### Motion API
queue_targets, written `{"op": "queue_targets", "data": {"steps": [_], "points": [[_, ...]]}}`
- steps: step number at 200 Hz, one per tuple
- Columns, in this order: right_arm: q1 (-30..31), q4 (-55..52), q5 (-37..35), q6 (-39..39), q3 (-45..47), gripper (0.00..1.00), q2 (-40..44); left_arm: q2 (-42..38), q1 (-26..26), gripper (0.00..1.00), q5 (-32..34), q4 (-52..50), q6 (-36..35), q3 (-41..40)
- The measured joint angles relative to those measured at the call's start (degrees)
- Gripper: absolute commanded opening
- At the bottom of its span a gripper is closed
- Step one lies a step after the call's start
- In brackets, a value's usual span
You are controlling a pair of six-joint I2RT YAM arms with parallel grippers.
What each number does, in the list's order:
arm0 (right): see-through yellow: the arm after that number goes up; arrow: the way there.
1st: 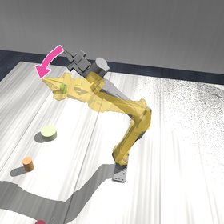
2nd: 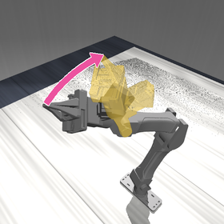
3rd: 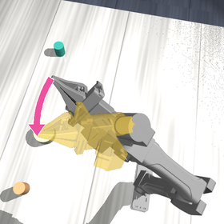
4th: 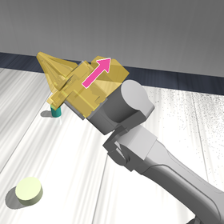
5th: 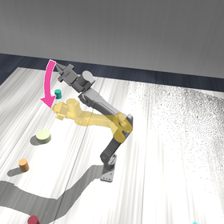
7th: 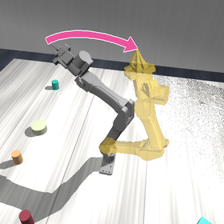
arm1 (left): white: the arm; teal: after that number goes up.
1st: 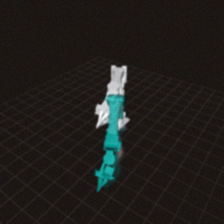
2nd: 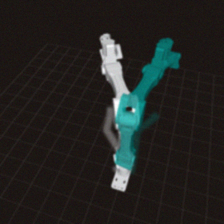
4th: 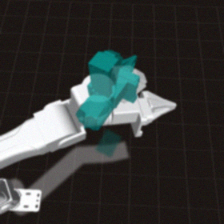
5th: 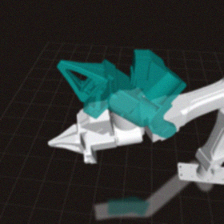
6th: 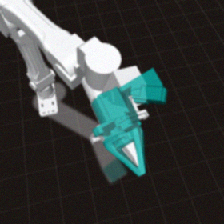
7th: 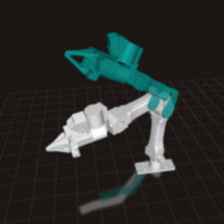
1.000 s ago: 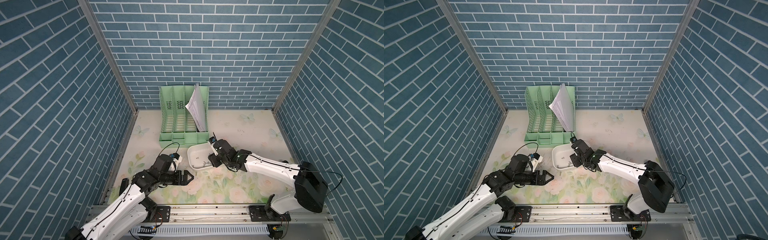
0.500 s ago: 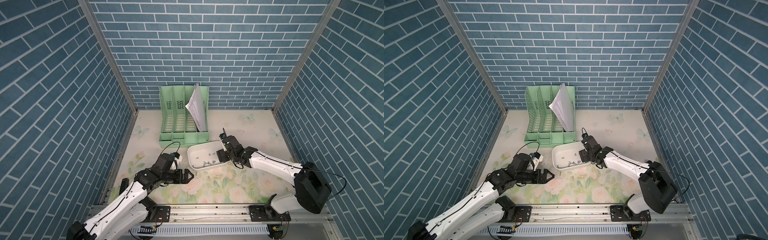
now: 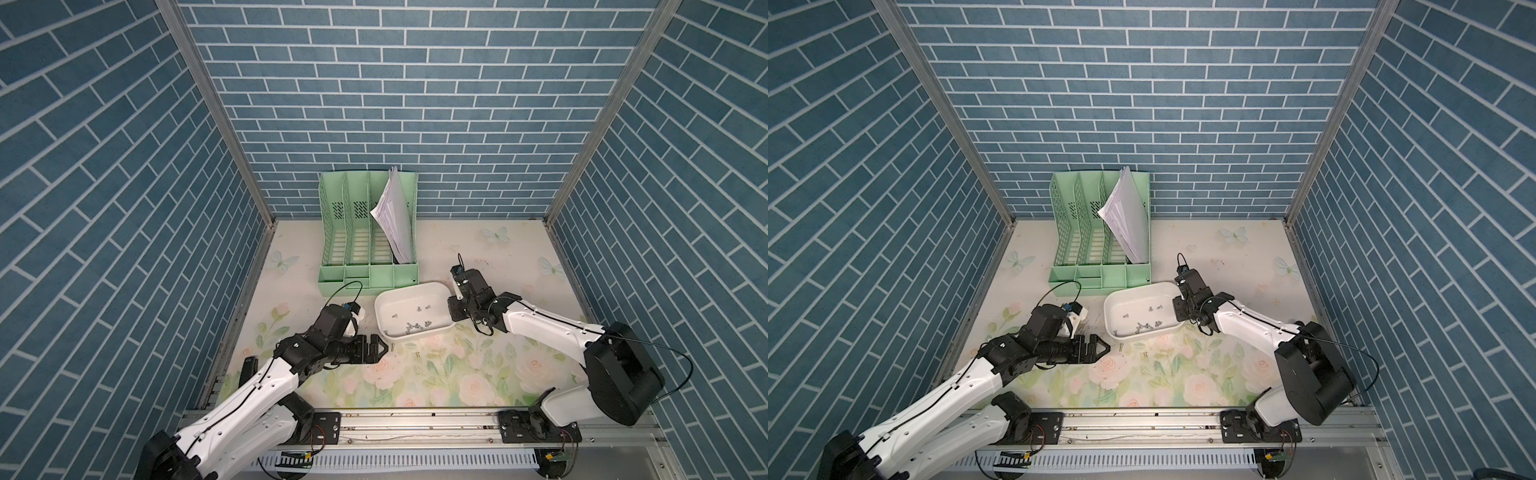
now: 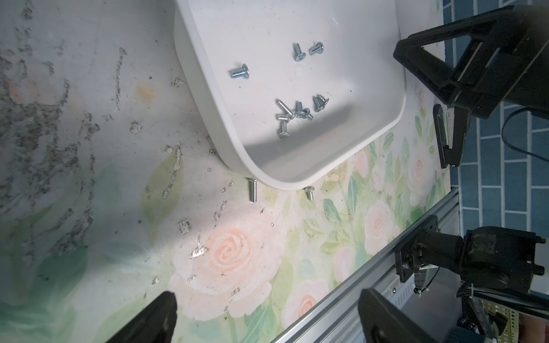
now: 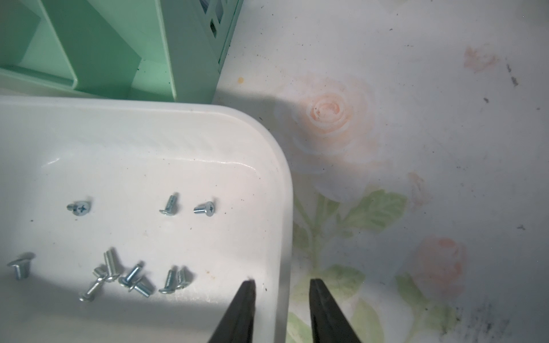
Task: Put the screws on the desktop into the storage box
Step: Adjust the storage box at the center of the board.
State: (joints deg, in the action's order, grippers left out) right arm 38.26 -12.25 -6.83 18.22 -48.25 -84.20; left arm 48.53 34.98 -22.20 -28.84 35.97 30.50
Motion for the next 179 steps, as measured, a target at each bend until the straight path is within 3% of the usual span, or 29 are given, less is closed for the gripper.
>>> {"op": "queue_targets", "data": {"steps": [80,179], "points": [[-1.75,2.51,2.56,1.51,1.4,0.1,-0.44,0.0,0.98,1.0,0.48,0.9,0.74,-0.02],[-6.05,3.96,2.82,4.02,5.75,0.05,3.78,1.09,1.77,1.0,1.27,1.75,0.92,-0.24]]}}
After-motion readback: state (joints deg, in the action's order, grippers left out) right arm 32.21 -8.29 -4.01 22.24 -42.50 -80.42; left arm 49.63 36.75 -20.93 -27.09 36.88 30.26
